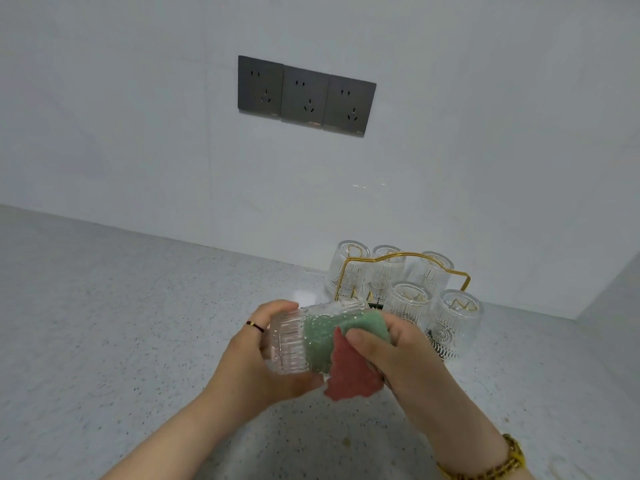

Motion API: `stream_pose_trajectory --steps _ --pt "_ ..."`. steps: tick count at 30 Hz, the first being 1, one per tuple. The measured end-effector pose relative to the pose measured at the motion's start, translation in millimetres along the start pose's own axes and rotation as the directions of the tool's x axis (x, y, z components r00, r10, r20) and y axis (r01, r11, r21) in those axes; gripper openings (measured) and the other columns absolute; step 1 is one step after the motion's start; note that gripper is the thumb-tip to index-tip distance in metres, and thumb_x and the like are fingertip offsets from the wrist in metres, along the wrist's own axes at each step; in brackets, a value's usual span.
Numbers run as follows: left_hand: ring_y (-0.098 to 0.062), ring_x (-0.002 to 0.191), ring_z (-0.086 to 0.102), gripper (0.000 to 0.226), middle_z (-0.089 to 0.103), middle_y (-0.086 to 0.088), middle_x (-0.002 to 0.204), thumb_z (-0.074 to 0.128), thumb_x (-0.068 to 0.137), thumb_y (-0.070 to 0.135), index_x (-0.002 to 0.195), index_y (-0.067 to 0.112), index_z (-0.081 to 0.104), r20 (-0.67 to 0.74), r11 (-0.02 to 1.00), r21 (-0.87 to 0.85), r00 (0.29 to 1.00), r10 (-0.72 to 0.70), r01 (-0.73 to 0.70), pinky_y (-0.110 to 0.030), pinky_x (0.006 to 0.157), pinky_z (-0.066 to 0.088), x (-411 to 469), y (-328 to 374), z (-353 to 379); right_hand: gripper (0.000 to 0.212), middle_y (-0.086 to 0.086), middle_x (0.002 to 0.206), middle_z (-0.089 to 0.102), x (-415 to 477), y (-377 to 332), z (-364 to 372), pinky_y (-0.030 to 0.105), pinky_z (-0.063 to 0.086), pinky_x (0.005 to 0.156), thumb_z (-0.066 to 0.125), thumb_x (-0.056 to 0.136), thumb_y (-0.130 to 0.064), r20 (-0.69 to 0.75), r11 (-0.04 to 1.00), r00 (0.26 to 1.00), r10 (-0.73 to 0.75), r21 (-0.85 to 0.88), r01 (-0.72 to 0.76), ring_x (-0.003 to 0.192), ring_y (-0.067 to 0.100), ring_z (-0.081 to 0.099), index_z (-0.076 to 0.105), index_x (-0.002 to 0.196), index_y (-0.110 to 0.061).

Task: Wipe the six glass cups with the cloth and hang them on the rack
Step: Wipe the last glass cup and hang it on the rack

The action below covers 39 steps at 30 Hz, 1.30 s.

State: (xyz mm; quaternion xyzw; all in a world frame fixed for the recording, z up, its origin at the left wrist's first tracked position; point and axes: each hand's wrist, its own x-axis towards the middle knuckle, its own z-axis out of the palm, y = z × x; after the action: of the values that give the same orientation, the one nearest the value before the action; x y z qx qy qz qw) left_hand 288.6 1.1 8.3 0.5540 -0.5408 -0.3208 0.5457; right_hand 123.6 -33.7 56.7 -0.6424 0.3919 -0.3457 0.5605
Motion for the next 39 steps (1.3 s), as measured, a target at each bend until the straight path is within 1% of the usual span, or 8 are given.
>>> stream_pose_trajectory --steps 6,11,16,23,27,33,36,39 --pt "-0.022 0.05 0.065 0.044 0.071 -0.011 0.067 0.062 0.058 0.042 0.092 0.014 0.063 0.502 0.731 -0.377 0.789 -0.355 0.569 -0.023 0.042 0.05 5.9 -0.6 -11.7 0.012 -0.003 0.073 0.067 -8.8 -4.4 -5.1 0.027 0.056 0.066 0.07 0.075 -0.014 0.19 0.9 0.977 -0.094 -0.403 0.165 0.069 0.016 0.068 0.062 0.083 -0.017" --pt "0.0 0.095 0.06 0.105 0.058 0.016 0.112 0.066 0.012 0.082 0.107 0.042 0.045 0.305 0.981 -0.042 0.937 -0.168 0.19 -0.012 0.076 0.047 2.7 -7.3 -8.3 0.009 -0.001 0.08 0.066 -5.1 0.1 -4.1 0.025 0.052 0.069 0.066 0.079 -0.014 0.043 0.905 0.992 -0.115 -0.408 0.122 0.076 0.014 0.063 0.063 0.082 -0.021" --pt "0.029 0.096 0.041 0.09 0.038 0.048 0.106 0.059 0.025 0.073 0.105 0.065 0.018 0.335 0.887 0.436 0.942 0.0 -0.155 0.008 0.079 0.029 -3.6 2.0 -7.6 0.009 -0.007 0.072 0.061 -1.6 11.3 7.3 0.018 0.047 0.062 0.065 0.079 -0.019 -0.052 0.911 0.995 -0.086 -0.408 0.057 0.068 0.008 0.056 0.06 0.074 -0.024" --pt "0.004 0.082 0.058 0.07 0.056 0.032 0.084 0.074 0.046 0.049 0.098 0.065 0.029 0.312 0.923 0.383 0.946 -0.094 -0.034 -0.006 0.078 0.045 -4.3 -13.5 14.6 0.008 -0.005 0.076 0.059 0.1 10.3 11.8 0.016 0.042 0.064 0.066 0.079 -0.024 0.05 0.832 0.994 -0.101 -0.543 0.112 0.072 0.009 0.054 0.062 0.083 -0.018" --pt "0.008 0.074 0.063 0.062 0.064 0.012 0.087 0.082 0.057 0.011 0.101 0.036 0.047 0.462 0.988 0.069 0.873 -0.155 0.139 -0.011 0.066 0.049 0.7 -16.4 4.4 0.016 -0.015 0.073 0.063 0.9 2.7 0.7 0.013 0.05 0.064 0.069 0.076 -0.017 0.111 0.891 0.993 -0.038 -0.445 0.084 0.07 0.0 0.06 0.06 0.077 -0.031" --pt "-0.017 0.095 0.068 0.088 0.073 0.001 0.099 0.086 0.036 0.055 0.111 0.016 0.06 0.657 0.89 -0.277 0.747 -0.099 0.362 -0.023 0.078 0.052 -0.5 -27.1 2.3 0.018 -0.008 0.068 0.066 0.0 -3.7 -11.1 0.021 0.05 0.055 0.061 0.082 -0.009 -0.032 0.984 0.993 -0.116 -0.144 0.11 0.059 0.004 0.059 0.067 0.076 -0.026" --pt "-0.016 0.083 0.07 0.074 0.074 0.001 0.086 0.086 0.028 0.055 0.093 0.022 0.07 0.589 0.85 -0.375 0.803 -0.089 0.37 -0.025 0.068 0.056 5.0 -21.8 4.8 0.012 0.004 0.081 0.062 1.4 7.4 -18.7 0.029 0.052 0.068 0.058 0.081 -0.028 -0.316 0.945 0.946 -0.077 0.279 0.17 0.072 0.017 0.059 0.064 0.086 -0.019" --pt "-0.026 0.092 0.068 0.111 0.071 -0.008 0.097 0.089 0.012 0.052 0.112 0.013 0.058 0.348 0.852 -0.427 0.925 -0.154 0.302 -0.038 0.078 0.055 14.0 -17.8 3.7 0.021 0.003 0.086 0.063 -4.8 19.8 -12.2 0.015 0.054 0.064 0.046 0.085 -0.027 -0.369 0.781 0.927 0.07 0.598 0.179 0.073 0.005 0.063 0.059 0.094 -0.012"
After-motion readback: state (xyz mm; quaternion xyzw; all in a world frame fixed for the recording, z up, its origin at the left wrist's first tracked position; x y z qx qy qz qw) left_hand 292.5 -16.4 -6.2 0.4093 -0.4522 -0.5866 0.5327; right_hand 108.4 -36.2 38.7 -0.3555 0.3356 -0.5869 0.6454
